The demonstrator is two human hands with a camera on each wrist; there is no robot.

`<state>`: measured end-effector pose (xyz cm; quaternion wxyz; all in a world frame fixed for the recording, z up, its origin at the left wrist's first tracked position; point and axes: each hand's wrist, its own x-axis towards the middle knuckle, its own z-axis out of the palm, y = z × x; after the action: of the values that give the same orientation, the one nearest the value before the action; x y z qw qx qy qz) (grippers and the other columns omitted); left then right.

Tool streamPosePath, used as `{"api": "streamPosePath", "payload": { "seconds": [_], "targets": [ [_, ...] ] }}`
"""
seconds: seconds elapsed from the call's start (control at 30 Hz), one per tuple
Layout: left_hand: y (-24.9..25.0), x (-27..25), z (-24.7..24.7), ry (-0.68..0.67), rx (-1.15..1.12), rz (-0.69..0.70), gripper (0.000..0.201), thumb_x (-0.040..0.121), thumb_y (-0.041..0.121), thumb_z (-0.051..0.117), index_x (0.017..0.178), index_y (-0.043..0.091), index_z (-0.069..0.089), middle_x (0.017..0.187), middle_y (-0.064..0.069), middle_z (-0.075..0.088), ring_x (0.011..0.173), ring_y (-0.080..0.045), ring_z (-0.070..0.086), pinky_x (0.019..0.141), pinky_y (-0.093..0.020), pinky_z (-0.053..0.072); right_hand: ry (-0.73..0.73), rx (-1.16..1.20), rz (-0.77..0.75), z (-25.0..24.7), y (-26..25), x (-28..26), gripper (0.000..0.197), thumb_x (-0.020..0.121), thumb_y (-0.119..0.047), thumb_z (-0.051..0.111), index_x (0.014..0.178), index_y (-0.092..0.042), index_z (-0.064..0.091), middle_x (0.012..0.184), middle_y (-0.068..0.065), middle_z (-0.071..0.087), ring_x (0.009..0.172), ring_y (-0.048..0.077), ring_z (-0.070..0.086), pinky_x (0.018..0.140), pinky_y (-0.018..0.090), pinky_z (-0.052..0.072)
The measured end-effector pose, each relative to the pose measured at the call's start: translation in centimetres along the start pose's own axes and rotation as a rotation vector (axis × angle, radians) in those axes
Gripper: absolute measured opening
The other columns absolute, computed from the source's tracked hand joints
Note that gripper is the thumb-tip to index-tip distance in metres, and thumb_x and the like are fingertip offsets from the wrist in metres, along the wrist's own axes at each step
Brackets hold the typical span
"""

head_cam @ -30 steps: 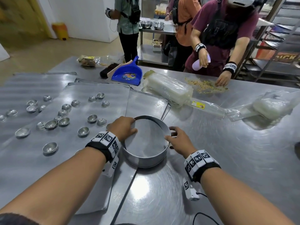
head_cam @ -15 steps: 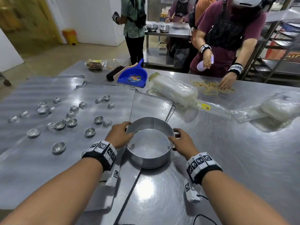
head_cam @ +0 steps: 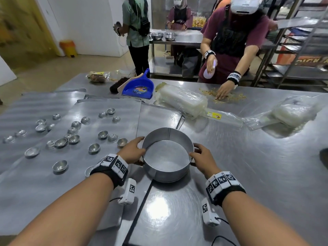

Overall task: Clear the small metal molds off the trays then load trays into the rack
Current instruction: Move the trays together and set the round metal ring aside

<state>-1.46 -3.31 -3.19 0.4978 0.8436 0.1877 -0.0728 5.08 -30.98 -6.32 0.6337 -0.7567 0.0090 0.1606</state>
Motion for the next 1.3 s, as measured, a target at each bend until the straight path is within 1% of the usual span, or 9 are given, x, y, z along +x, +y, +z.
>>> {"api": "streamPosePath", "payload": {
  "seconds": [0.07, 0.2, 0.3, 0.43, 0.6, 0.77, 0.9, 1.0, 1.3],
  "targets": [
    [0.6, 0.2, 1.4, -0.026, 0.024, 0.042, 0.064, 0.082, 0.016, 0.060, 0.141, 0.033, 0.046, 0.118, -0.014, 0.066, 0.092, -0.033, 0.071, 0.079, -0.049, 0.062, 0.043, -0.001, -0.008, -1.5, 0.4, -0.6, 0.035, 0.088, -0.002, 0.057, 0.111, -0.027, 0.063, 0.100, -0.003, 0.071, 0.086, 0.021, 0.067, 0.080, 0.047, 0.059],
    [1.6, 0.5, 5.0, -0.100, -0.036, 0.043, 0.061, 0.086, 0.006, 0.056, 0.141, 0.031, 0.045, 0.087, -0.016, 0.069, 0.057, -0.023, 0.068, 0.059, -0.038, 0.061, 0.112, 0.044, -0.019, -4.7, 1.4, -2.1, 0.037, 0.088, 0.001, 0.056, 0.111, -0.027, 0.067, 0.101, -0.003, 0.073, 0.090, 0.020, 0.071, 0.079, 0.044, 0.060],
    [2.0, 0.6, 7.6, -0.142, -0.044, 0.087, 0.062, 0.089, 0.003, 0.055, 0.145, 0.026, 0.040, 0.074, -0.012, 0.067, 0.051, -0.020, 0.063, 0.053, -0.032, 0.055, 0.155, 0.041, -0.004, -7.0, 2.2, -3.6, 0.040, 0.086, 0.002, 0.057, 0.114, -0.025, 0.068, 0.101, -0.006, 0.075, 0.089, 0.016, 0.071, 0.081, 0.043, 0.060],
    [2.1, 0.4, 10.7, -0.185, -0.099, 0.099, 0.059, 0.093, 0.003, 0.056, 0.145, 0.025, 0.040, 0.095, -0.019, 0.068, 0.071, -0.029, 0.067, 0.062, -0.041, 0.060, 0.216, 0.067, 0.014, -9.4, 3.6, -5.4, 0.044, 0.084, 0.002, 0.060, 0.118, -0.026, 0.068, 0.105, -0.003, 0.074, 0.095, 0.019, 0.072, 0.083, 0.045, 0.061],
    [2.2, 0.1, 13.1, -0.243, -0.196, 0.085, 0.054, 0.096, 0.004, 0.060, 0.144, 0.017, 0.038, 0.102, -0.018, 0.067, 0.059, -0.019, 0.058, 0.065, -0.038, 0.052, 0.205, 0.097, 0.070, -11.1, 4.3, -7.1, 0.041, 0.087, 0.001, 0.058, 0.106, -0.033, 0.070, 0.100, 0.001, 0.074, 0.089, 0.024, 0.069, 0.082, 0.041, 0.060],
    [1.1, -1.0, 13.9, -0.309, -0.260, 0.086, 0.061, 0.093, 0.015, 0.069, 0.145, 0.025, 0.038, 0.140, -0.002, 0.056, 0.121, -0.027, 0.061, 0.075, -0.032, 0.055, 0.227, 0.203, 0.092, -11.2, 5.2, -7.8, 0.034, 0.095, 0.001, 0.057, 0.120, -0.021, 0.060, 0.102, -0.001, 0.070, 0.081, 0.016, 0.064, 0.066, 0.027, 0.059],
    [-0.3, -1.4, 14.4, -0.243, -0.319, 0.091, 0.061, 0.088, 0.036, 0.074, 0.142, 0.037, 0.045, 0.139, 0.003, 0.058, 0.116, -0.025, 0.064, 0.069, -0.033, 0.053, 0.267, 0.254, 0.081, -10.6, 6.3, -7.9, 0.034, 0.098, -0.009, 0.060, 0.131, -0.017, 0.057, 0.120, 0.003, 0.067, 0.100, 0.018, 0.069, 0.064, 0.025, 0.058],
    [-0.3, -1.4, 14.8, -0.189, -0.324, 0.109, 0.052, 0.092, 0.033, 0.071, 0.139, 0.036, 0.048, 0.136, 0.003, 0.061, 0.114, -0.021, 0.065, 0.072, -0.037, 0.056, 0.297, 0.256, 0.067, -10.2, 7.0, -7.6, 0.039, 0.097, -0.013, 0.063, 0.135, -0.019, 0.056, 0.127, 0.003, 0.064, 0.109, 0.021, 0.067, 0.071, 0.030, 0.058],
    [-0.3, -0.2, 15.0, -0.126, -0.328, 0.109, 0.054, 0.092, 0.036, 0.070, 0.142, 0.031, 0.050, 0.131, 0.003, 0.064, 0.113, -0.020, 0.065, 0.069, -0.036, 0.056, 0.300, 0.270, 0.059, -9.7, 6.3, -7.1, 0.027, 0.097, -0.018, 0.062, 0.107, -0.043, 0.062, 0.109, -0.017, 0.068, 0.106, 0.023, 0.068, 0.081, 0.042, 0.059]
  ]
}}
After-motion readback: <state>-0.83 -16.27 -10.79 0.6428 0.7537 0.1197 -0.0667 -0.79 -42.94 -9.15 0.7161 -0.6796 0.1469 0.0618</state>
